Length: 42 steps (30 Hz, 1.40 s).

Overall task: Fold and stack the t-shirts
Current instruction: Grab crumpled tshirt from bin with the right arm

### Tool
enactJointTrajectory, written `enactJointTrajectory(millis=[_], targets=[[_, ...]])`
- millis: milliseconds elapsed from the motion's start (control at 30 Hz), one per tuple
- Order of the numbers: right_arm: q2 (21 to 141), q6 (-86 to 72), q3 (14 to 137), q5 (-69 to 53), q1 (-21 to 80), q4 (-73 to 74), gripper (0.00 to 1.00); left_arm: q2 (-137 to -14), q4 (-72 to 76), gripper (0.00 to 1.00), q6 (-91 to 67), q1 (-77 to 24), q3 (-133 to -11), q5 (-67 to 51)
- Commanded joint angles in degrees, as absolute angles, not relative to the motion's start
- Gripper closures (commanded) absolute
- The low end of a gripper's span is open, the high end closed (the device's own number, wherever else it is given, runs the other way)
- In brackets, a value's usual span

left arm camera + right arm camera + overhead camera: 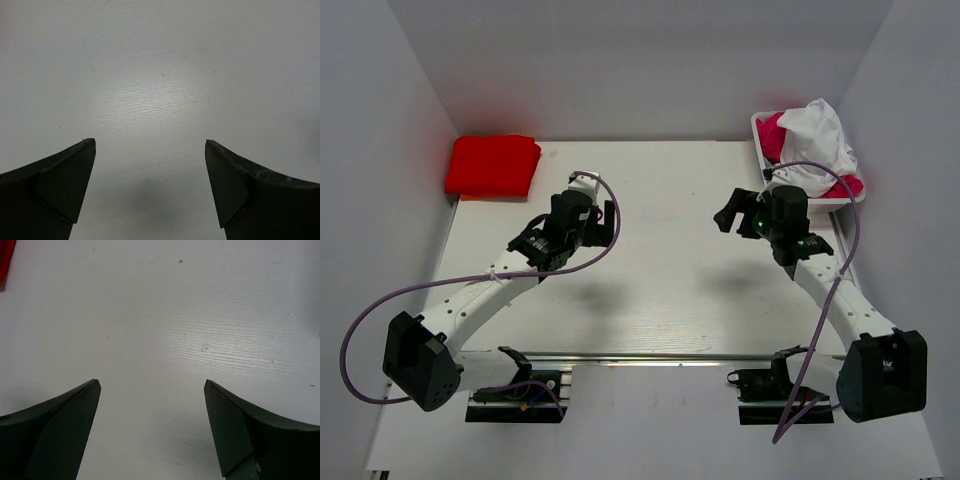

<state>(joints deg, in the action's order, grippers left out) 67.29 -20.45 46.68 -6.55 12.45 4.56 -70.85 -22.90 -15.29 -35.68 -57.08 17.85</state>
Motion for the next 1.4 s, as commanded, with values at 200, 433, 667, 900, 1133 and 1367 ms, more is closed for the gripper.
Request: enactJointTrajectory(millis=[200,433,667,900,1133,1367], targets=[[63.63,-19.86,45.79,-2.92,12.39,2.99,0.1,-70.4,-22.68,0.0,-15.82,-35.33,-58.27,18.02],[70.57,-22.94,53.7,11.42,12.04,10.1,0.1,-71.63,-22.68,0.0,-15.82,-35.33,-57.74,18.02],[74.44,-21.89,57.92,7.48,12.04,11.6,0.1,-73.65,-23.2,0.0,-15.29,-35.33,-59.59,18.02],[76.02,-20.83,59.59,10.28,11.87,12.03,0.1,-73.65,-23.2,0.0,-15.29,-35.33,-59.06,18.02],[84.1,-22.85,70.53,16.59,10.2,15.9,0.11,-74.17,-22.68,0.0,-15.29,-35.33,-58.54,18.02],[103.75,-21.27,92.26,20.65,4.31,22.4,0.12,-76.99,-23.82,0.0,-15.29,-35.33,-61.34,19.78]])
